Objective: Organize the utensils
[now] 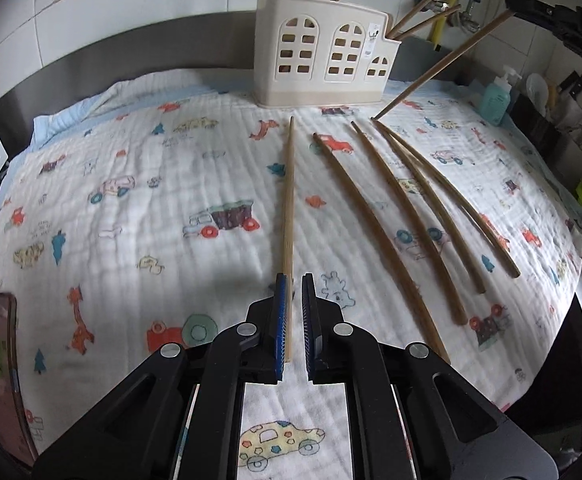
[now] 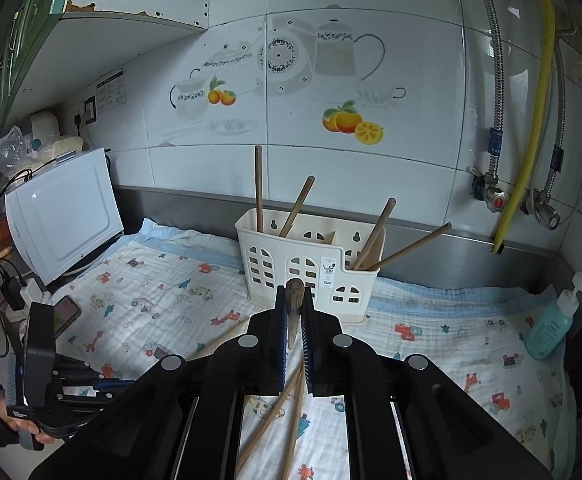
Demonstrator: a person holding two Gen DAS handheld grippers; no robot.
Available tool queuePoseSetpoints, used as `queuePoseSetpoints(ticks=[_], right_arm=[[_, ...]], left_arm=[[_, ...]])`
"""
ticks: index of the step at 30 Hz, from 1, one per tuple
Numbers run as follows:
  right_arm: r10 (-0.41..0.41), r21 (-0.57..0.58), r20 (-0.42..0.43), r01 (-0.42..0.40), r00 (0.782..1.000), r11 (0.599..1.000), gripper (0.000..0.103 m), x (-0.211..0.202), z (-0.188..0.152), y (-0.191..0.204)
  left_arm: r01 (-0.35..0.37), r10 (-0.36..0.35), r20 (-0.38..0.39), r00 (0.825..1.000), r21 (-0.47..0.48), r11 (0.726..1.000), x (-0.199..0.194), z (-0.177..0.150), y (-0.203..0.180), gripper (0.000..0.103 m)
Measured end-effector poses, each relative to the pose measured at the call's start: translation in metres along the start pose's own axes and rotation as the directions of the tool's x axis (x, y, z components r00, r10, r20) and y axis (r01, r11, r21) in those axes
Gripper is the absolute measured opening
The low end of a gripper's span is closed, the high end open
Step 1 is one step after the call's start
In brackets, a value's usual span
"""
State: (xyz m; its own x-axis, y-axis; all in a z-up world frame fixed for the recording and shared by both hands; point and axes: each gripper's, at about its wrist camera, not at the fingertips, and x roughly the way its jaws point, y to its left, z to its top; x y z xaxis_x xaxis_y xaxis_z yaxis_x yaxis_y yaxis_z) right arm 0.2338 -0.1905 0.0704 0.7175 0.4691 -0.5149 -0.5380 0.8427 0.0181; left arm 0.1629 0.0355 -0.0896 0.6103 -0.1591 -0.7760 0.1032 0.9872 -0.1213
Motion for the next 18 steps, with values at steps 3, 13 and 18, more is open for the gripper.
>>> queuePoseSetpoints(ticks=[3,13,18], right_arm=[[0.000,-0.002,-0.006,0.000,1.000,1.000,0.007,0.0011,-0.0014,0.0014],[-0.001,-0.004,-0.009,0.001,1.000,1.000,0.007,0.0017,-0.0029,0.0016],[-0.003,-0.005,-0.013,0.003,1.000,1.000,0.007,0.0016,-0.0042,0.0014]], left_arm=[[0.002,-0.002,-0.009,1.000,-0.006,1.000,0.0028,-0.0017,0.0011,0.008],[-0.006,0.006,-0.031,0.999,-0.015,1.000,0.0073,-0.0022,0.0025,0.009],[0.000,0.000,-0.041,0.999,-0.008,1.000,0.0080,-0.0007,0.0019,0.009]])
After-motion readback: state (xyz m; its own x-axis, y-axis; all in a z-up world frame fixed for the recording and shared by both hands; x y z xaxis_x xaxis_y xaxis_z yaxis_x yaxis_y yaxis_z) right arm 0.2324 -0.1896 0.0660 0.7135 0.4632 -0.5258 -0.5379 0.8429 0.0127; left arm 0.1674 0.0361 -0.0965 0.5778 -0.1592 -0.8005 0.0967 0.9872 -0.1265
